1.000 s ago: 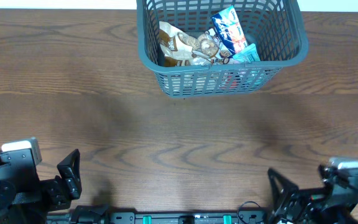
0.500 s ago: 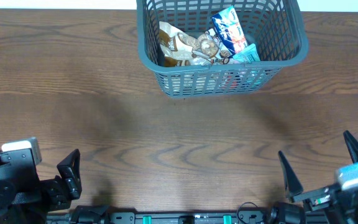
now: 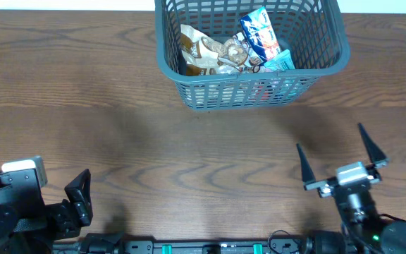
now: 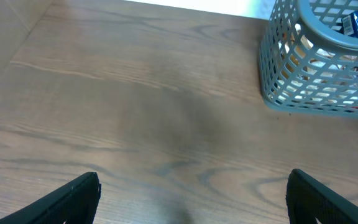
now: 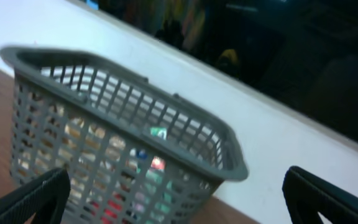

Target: Pack container

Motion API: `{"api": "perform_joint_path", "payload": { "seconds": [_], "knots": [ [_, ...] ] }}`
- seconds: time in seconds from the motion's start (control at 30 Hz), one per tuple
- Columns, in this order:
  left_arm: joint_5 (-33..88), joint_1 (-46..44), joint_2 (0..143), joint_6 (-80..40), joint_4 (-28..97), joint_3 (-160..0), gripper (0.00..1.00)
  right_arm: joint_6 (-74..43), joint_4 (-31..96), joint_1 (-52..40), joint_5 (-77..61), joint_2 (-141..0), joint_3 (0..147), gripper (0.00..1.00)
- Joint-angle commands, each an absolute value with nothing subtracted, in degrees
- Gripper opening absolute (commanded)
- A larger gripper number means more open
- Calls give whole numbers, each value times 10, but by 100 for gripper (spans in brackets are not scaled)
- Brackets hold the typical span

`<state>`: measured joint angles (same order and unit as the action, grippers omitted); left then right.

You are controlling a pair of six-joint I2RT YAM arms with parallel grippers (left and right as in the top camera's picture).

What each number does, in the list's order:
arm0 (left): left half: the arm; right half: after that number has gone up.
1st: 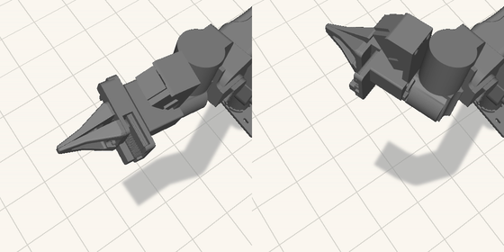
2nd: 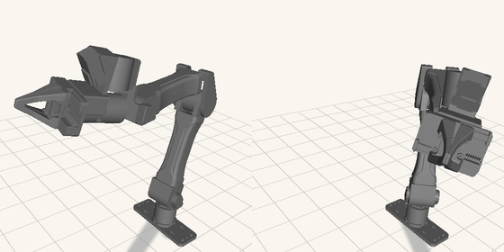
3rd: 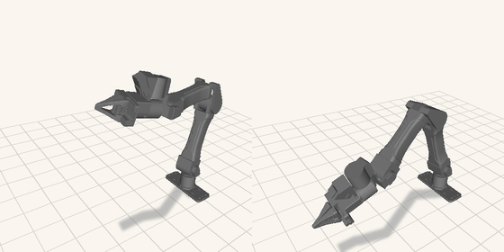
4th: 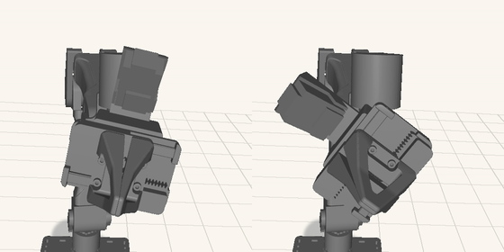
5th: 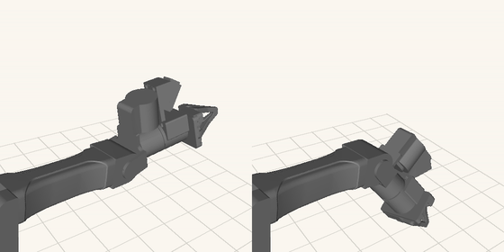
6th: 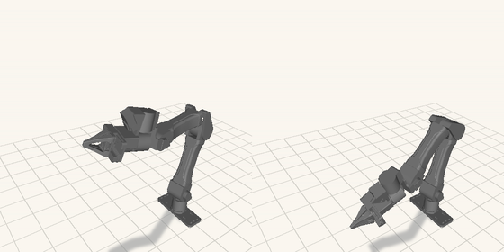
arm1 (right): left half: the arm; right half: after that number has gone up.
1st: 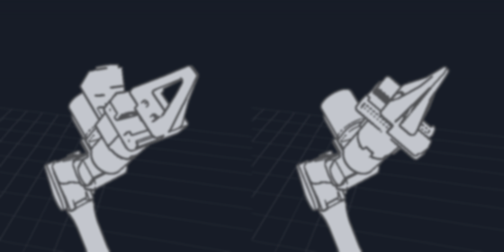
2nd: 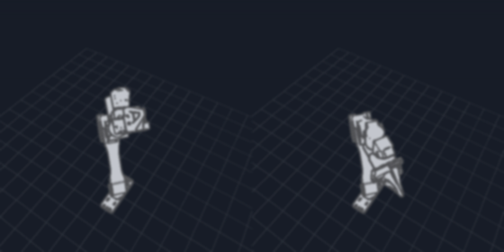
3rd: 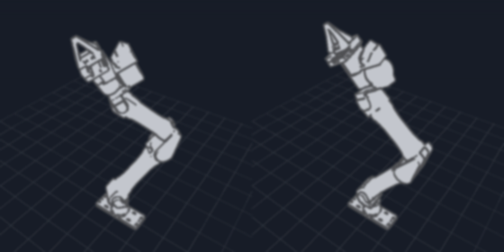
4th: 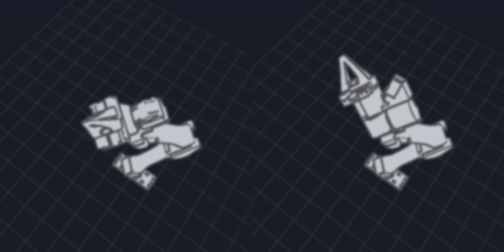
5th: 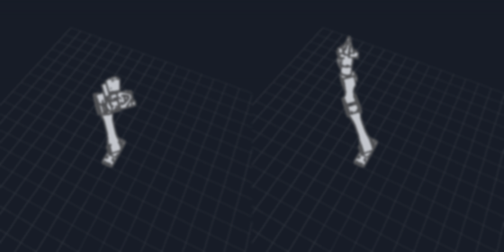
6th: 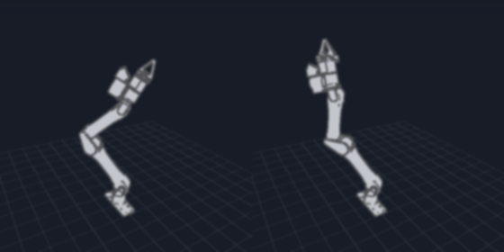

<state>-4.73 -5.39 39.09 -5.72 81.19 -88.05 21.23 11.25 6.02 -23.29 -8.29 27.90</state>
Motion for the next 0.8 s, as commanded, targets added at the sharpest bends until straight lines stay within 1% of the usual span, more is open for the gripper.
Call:
{"api": "perform_joint_path", "payload": {
  "seconds": [0.0, 0.2, 0.4, 0.77],
  "knots": [
    [-50, -51, 389, -49, 814, -884, 84, 217, 81, 48, -224, -49, 221, 99],
    [-50, -51, 389, -50, 814, -884, 84, 143, 46, 6, -150, -13, 172, 99],
    [-50, -51, 389, -50, 814, -884, 84, 144, 39, -16, -89, -13, 161, 99],
    [-50, -51, 389, -50, 814, -884, 84, 144, 27, -11, -82, -3, 85, 99]
  ]
}}
